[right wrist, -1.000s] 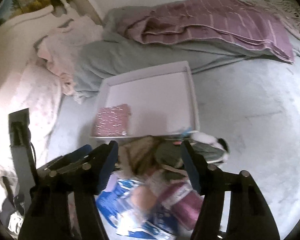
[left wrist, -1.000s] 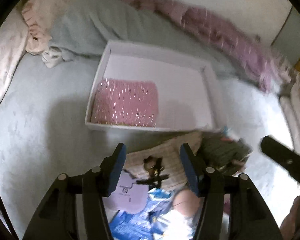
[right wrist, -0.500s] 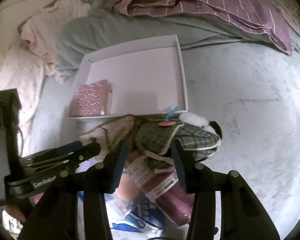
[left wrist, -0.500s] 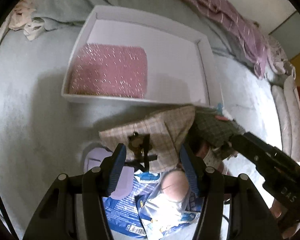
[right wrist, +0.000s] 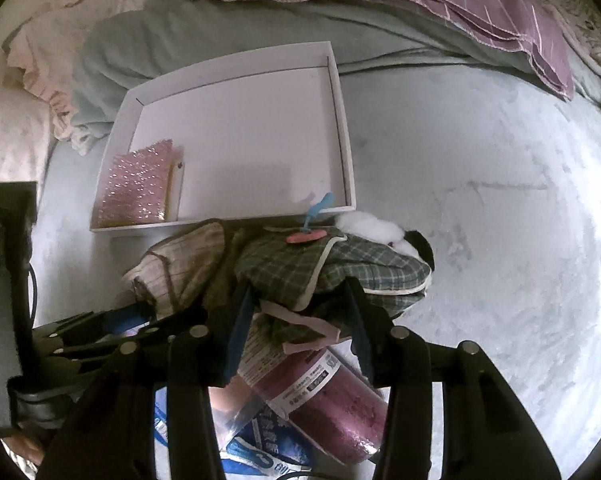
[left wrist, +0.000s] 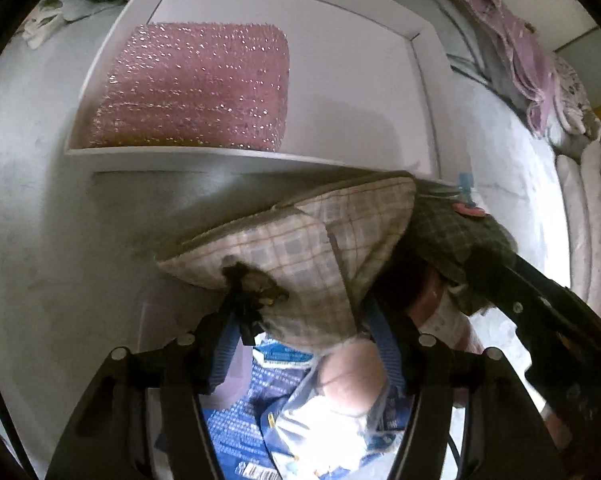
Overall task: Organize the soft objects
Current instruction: 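Grasp beige plaid slipper with left tool while right tool grasps green plaid slipper, then carry slippers over white box and release beige slipper with left tool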
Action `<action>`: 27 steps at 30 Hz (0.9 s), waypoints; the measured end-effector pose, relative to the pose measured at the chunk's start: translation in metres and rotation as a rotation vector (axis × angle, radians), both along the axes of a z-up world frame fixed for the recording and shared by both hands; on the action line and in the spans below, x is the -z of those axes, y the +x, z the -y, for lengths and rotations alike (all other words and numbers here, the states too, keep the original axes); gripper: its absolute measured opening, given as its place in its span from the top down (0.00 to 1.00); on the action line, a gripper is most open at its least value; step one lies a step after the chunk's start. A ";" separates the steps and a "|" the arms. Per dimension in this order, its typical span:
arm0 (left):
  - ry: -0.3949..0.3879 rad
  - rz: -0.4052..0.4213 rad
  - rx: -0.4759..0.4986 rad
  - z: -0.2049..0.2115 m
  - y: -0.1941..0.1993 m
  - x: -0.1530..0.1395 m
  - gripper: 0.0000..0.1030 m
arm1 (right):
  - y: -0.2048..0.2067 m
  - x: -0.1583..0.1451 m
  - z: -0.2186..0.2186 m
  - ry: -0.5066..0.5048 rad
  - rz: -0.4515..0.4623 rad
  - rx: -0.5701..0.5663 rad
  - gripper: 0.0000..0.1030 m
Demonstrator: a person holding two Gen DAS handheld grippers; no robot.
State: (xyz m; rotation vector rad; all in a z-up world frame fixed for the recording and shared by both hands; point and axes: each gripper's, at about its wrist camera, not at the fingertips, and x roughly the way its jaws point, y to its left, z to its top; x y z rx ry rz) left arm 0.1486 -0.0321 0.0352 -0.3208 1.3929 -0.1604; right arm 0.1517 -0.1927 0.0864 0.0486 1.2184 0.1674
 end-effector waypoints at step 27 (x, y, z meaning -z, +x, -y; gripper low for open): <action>-0.121 0.136 -0.007 -0.024 -0.023 -0.050 0.62 | -0.029 -0.047 0.016 0.010 0.180 0.001 0.64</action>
